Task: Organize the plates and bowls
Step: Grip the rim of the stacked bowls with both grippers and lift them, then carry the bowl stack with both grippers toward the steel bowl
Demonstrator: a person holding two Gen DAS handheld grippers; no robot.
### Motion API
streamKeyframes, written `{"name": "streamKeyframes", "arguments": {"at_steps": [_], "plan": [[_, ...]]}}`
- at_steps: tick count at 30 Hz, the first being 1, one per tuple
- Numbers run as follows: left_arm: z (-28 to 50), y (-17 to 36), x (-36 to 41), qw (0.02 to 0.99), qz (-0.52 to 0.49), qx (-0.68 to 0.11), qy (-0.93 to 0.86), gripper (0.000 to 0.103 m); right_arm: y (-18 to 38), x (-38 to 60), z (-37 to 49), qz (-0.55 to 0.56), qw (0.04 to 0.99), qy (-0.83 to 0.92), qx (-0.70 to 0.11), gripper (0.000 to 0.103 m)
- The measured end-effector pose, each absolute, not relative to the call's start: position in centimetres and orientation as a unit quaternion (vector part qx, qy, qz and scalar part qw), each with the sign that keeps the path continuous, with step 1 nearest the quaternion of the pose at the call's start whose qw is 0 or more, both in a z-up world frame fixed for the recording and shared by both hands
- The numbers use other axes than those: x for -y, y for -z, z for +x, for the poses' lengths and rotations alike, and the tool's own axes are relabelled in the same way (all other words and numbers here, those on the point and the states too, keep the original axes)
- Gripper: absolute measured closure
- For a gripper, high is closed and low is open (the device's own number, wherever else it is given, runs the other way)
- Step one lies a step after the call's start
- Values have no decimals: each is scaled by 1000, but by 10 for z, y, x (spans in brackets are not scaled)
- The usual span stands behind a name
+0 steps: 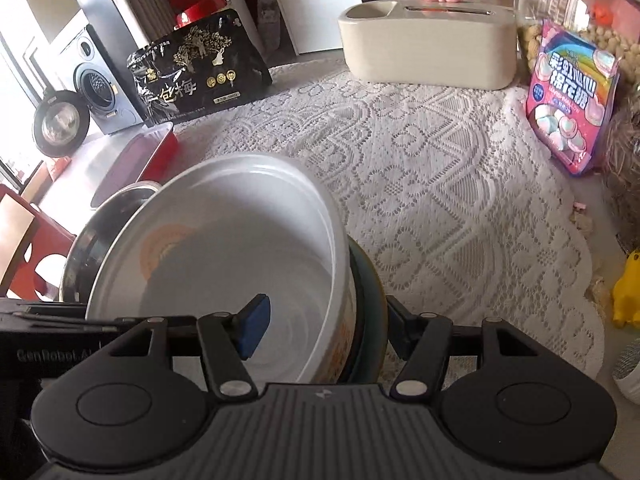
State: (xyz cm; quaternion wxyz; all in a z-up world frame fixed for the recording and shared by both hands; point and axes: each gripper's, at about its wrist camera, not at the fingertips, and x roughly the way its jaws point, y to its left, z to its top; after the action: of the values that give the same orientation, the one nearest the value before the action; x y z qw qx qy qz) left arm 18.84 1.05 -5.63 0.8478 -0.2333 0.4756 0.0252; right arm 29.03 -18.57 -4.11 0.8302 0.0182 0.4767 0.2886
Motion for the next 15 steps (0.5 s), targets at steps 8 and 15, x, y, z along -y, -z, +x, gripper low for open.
{"name": "streamKeyframes", "arguments": {"at_steps": [8, 15], "plan": [[204, 53, 13, 867, -155, -469, -58, 63, 56, 201, 305, 72, 804, -279, -519, 42], [212, 55, 13, 865, -141, -478, -50, 61, 58, 197, 305, 72, 792, -297, -529, 42]]}}
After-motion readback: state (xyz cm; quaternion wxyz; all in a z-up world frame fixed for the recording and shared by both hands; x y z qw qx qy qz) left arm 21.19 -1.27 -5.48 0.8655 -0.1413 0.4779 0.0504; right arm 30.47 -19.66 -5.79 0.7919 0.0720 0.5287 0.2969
